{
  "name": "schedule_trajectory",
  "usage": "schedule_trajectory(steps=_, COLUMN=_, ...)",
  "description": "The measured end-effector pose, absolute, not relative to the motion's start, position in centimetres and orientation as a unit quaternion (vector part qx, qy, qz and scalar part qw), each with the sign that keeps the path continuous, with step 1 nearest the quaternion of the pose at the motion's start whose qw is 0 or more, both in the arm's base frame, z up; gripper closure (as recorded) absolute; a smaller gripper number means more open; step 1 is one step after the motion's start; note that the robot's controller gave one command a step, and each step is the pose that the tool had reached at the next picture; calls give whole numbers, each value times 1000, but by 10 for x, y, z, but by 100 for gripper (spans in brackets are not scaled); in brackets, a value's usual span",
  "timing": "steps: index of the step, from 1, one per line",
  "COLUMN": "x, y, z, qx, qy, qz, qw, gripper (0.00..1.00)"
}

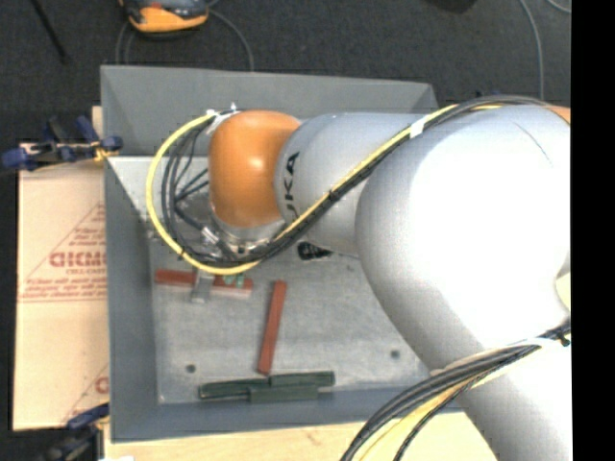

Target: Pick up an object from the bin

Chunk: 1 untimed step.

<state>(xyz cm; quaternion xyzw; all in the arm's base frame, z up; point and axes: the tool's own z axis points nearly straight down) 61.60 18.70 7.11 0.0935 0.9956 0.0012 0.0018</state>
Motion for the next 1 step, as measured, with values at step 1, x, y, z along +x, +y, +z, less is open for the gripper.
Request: schedule_trajectory(steps=1, x=611, y=180, z=248, qx=49, qy=999, qz=1, qw=6, gripper=100)
